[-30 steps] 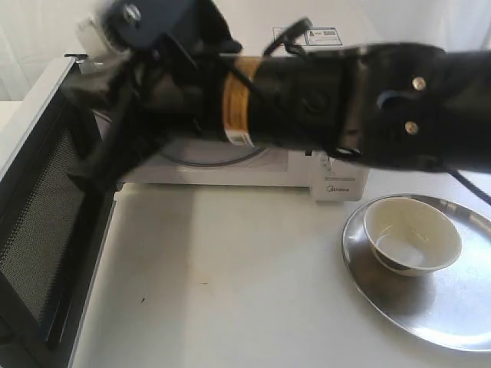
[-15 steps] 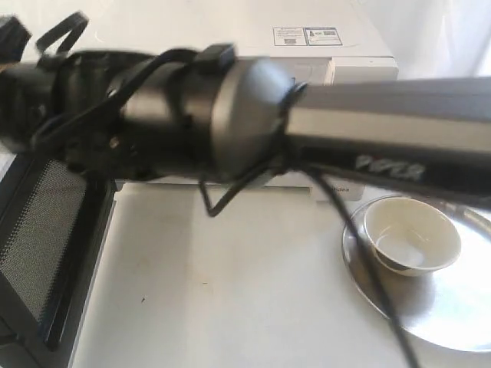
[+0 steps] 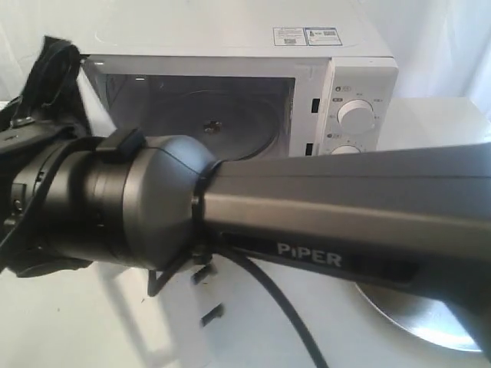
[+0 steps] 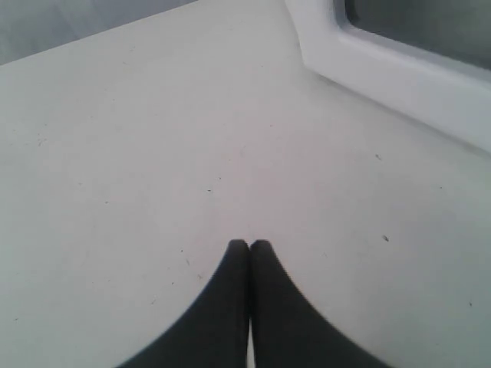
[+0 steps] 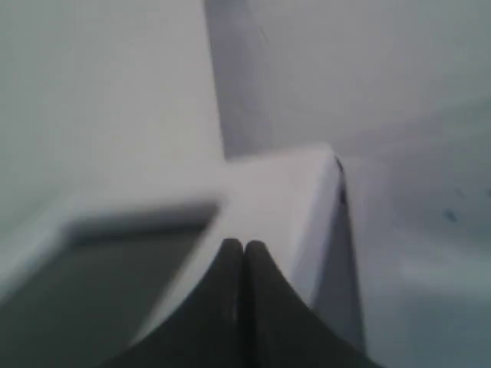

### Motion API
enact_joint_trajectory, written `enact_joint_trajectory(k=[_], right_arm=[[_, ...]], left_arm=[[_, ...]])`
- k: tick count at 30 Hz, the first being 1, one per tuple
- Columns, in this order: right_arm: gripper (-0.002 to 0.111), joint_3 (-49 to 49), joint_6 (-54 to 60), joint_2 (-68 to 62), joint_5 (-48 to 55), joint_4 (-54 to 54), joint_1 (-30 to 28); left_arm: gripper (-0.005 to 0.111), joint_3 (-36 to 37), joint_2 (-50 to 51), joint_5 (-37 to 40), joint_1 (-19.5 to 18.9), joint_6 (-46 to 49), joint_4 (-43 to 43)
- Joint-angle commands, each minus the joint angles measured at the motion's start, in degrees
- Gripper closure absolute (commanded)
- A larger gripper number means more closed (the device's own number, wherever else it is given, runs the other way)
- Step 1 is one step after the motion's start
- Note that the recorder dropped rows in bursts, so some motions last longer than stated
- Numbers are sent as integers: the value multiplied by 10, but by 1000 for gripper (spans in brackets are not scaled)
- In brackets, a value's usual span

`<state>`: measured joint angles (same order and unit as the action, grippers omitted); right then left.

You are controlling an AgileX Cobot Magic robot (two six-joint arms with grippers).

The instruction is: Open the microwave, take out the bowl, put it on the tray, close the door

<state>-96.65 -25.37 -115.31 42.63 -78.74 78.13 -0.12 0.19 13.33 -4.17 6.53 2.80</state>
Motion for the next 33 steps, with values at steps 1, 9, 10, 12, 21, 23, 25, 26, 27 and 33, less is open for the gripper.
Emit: enact_joint_trajectory(k=[1,9,10,12,21,23,25,26,27,33], right_arm=[[108,0,12,12,228,-93,-14],[108,1,19,36,273,-31,-51],[108,1,19,39,273,-15,-58],[108,1,19,40,273,10,-69],[108,2,46,38,273,210,-151],[108,16,46,38,273,212,-169],[108,31,40,38,273,198,-179],[108,40,31,38,273,189,-185],[108,49,24,38,273,177,-187],[108,82,-67,38,273,30,-173]], left_arm=[[107,1,-2,0,2,-2,-2],[107,1,-2,0,2,-2,-2],[107,1,-2,0,2,-2,-2],[107,1,-2,0,2,-2,-2],[107,1,-2,0,2,-2,-2],[107,1,-2,0,2,-2,-2],[107,1,-2,0,2,-2,-2],[107,1,-2,0,2,-2,-2],[107,1,-2,0,2,-2,-2],[107,1,-2,0,2,-2,-2]])
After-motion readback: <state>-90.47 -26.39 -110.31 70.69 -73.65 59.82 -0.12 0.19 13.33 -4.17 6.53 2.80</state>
